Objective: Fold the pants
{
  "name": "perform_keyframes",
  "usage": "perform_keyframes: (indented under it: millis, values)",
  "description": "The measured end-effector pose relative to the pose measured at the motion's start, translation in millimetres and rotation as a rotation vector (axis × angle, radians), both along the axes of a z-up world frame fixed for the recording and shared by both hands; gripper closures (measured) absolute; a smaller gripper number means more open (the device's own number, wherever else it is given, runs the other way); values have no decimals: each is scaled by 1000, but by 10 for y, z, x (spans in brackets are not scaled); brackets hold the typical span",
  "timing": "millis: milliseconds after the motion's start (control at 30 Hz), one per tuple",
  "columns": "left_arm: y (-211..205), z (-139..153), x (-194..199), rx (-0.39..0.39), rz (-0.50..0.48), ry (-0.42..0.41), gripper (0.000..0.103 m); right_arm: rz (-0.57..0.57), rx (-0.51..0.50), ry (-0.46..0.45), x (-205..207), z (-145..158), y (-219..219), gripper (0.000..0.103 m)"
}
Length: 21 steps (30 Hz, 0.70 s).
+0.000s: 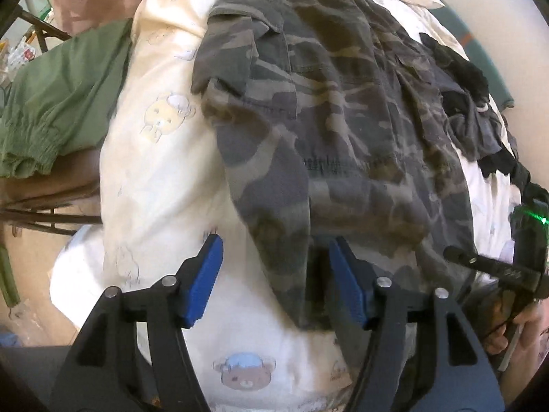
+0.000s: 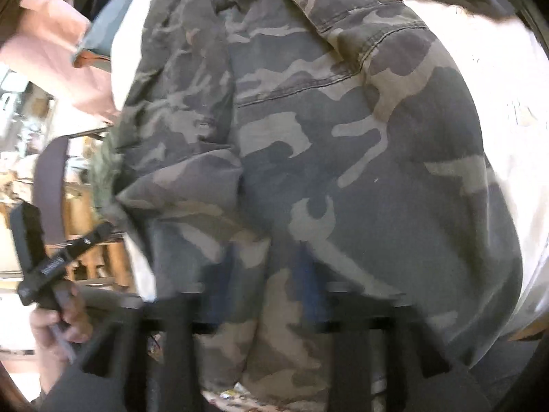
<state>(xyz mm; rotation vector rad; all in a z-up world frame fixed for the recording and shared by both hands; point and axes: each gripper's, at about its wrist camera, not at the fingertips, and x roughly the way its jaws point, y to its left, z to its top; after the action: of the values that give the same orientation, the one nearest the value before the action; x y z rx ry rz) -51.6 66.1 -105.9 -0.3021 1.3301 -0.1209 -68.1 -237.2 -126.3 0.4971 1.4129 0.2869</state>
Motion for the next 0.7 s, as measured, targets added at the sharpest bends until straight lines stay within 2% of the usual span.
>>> perform_keyframes:
  millis: [100,200,267,300,333,367,433,500,533,633,700]
  values:
    - [-44,-98,-218,-38,28,37,42,-43,96,17,-219,61,50,46]
    - [-205,-264,-382,-61,1,72,43,-16,58,-14,-363,100,264,46]
    - [-325,-316,-445,-48,-29,45,44,-13,65,11,-522,20,316,46]
    - [-393,-357,-454,-18,-47,22,44,-19,61,34,-607,-60,346,46]
    - [-448,-417,-448,20,-57,-13,52,-24,64,49,-657,-116,345,46]
    - [-478,-502,-427,24,-63,-17,74,-21,68,64,-701,-172,371,46]
    - [-450,-589,-392,-18,-40,13,98,-7,57,79,-745,-255,458,47]
    - [-342,-515,-393,-70,-31,-4,100,14,47,66,-732,-272,544,67]
    - [-296,-435,-410,-82,-35,-6,101,38,48,52,-713,-252,597,99]
    - [-126,-69,-550,-117,-41,-39,102,106,43,-57,-775,54,695,102]
    - [-2,209,-690,-96,-73,-64,103,139,64,-84,-892,235,744,102]
